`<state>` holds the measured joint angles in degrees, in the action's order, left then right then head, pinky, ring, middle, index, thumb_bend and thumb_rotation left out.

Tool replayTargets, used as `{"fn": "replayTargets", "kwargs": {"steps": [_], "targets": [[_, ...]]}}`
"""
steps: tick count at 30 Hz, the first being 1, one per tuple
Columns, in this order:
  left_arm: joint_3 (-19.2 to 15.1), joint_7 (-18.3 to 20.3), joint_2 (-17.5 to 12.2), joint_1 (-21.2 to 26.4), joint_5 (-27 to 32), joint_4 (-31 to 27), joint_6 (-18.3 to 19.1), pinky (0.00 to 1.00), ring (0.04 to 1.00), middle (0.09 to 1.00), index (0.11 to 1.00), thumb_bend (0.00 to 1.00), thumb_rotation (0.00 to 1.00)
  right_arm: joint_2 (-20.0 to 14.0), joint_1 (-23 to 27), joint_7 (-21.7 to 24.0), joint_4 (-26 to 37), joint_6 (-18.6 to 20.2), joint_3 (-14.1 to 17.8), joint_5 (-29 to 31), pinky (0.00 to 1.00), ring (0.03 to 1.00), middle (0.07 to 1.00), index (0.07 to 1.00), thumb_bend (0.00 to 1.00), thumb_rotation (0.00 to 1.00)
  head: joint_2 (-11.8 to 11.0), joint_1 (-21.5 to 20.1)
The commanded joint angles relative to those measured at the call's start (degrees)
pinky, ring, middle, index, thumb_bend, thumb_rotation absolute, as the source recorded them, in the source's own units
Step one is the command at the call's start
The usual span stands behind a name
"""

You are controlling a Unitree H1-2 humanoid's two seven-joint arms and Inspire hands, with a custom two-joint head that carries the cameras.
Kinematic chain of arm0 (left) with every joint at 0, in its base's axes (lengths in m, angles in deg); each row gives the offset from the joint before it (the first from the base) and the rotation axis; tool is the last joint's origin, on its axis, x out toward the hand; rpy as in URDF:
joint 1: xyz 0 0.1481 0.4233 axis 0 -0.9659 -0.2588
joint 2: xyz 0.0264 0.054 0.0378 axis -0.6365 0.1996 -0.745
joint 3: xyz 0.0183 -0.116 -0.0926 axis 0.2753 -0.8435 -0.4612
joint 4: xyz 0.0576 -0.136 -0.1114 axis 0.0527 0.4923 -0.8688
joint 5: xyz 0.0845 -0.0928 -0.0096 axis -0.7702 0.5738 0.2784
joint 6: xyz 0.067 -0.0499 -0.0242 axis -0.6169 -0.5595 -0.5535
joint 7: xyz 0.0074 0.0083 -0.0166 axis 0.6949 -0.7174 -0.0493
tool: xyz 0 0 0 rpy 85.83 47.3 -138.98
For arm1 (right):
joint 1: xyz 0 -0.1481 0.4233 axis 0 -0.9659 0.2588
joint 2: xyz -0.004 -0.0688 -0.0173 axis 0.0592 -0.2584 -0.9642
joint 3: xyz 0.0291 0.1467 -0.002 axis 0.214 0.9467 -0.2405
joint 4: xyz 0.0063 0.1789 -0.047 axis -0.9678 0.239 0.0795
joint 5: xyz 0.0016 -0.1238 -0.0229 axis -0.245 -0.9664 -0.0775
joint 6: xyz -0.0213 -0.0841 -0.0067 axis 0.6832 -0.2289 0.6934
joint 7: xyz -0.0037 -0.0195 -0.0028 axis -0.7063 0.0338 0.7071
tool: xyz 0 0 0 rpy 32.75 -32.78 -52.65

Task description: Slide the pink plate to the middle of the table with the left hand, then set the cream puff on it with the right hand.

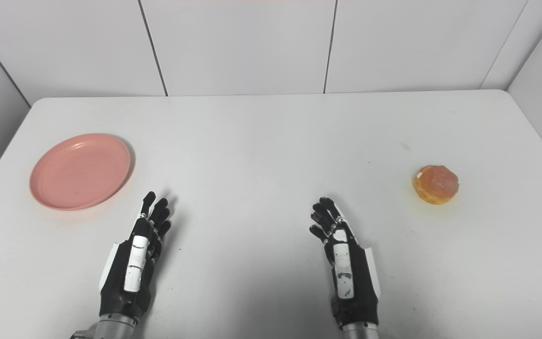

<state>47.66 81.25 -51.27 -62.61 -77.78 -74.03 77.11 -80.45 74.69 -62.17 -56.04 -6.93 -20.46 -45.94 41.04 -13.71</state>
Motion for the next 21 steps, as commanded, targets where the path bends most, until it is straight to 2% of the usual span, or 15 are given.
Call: {"fn": "replayTargets", "kwargs": {"steps": [1,10,13,14,15,16,17,18,19,21], "targets": [[0.3,0.7,-2.1,-4.3,-0.3,-0.8,0.1,1.00,0.991,0.976,1.000,0.76,0.92,0.5,-1.4,0.2,2.2,0.3,-0.3,-0.1,0.86,0.874,0.869,0.869,0.83,0.98,0.0,0.1],[0.6,0.5,-2.0,-4.4,-1.1,0.1,-0.8,1.00,0.987,0.974,1.000,0.75,0.93,0.2,-1.5,0.4,1.9,0.2,-0.1,0.2,0.86,0.879,0.874,0.871,0.83,0.98,-1.0,1.3],[1.1,0.3,-1.6,-4.5,-1.7,1.3,-1.9,1.00,0.985,0.970,1.000,0.73,0.93,-0.6,-1.5,0.9,1.1,-0.7,0.4,1.0,0.87,0.888,0.879,0.877,0.84,0.98,-2.9,4.3],[1.3,0.3,-1.5,-4.5,-2.0,1.6,-2.3,1.00,0.981,0.968,1.000,0.74,0.93,-0.9,-1.5,1.0,0.7,-1.1,0.6,1.2,0.87,0.888,0.878,0.875,0.84,0.98,-2.9,4.3],[1.7,0.2,-1.3,-4.5,-2.7,2.1,-2.8,1.00,0.980,0.967,1.000,0.74,0.93,-1.2,-1.5,1.2,0.2,-1.6,0.9,1.6,0.87,0.886,0.876,0.873,0.84,0.98,-4.0,6.1],[1.9,0.0,-1.2,-4.5,-3.2,2.4,-3.2,1.00,0.975,0.966,1.000,0.75,0.94,-1.4,-1.5,1.4,-0.1,-2.0,1.1,1.9,0.87,0.884,0.875,0.873,0.84,0.97,-4.0,6.1],[2.5,-0.3,-0.9,-4.5,-4.2,3.0,-3.9,1.00,0.975,0.966,1.000,0.75,0.94,-1.8,-1.5,1.6,-0.6,-2.5,1.6,2.4,0.87,0.884,0.875,0.873,0.84,0.97,-5.4,8.5],[2.8,-0.6,-0.6,-4.5,-4.8,3.3,-4.4,1.00,0.970,0.965,1.000,0.74,0.94,-2.1,-1.5,1.9,-1.0,-2.8,1.9,2.7,0.87,0.880,0.875,0.876,0.84,0.98,-5.4,8.5],[3.3,-0.9,-0.2,-4.5,-5.5,3.9,-5.2,1.00,0.968,0.965,1.000,0.74,0.94,-2.5,-1.5,2.3,-1.6,-3.4,2.4,3.0,0.87,0.879,0.874,0.877,0.84,0.98,-6.7,10.6],[4.3,-1.8,0.3,-4.3,-6.9,5.0,-6.7,0.99,0.953,0.960,1.000,0.72,0.93,-3.1,-1.5,3.0,-2.7,-4.4,3.3,3.5,0.87,0.881,0.879,0.880,0.83,1.00,-7.8,12.1]]}}
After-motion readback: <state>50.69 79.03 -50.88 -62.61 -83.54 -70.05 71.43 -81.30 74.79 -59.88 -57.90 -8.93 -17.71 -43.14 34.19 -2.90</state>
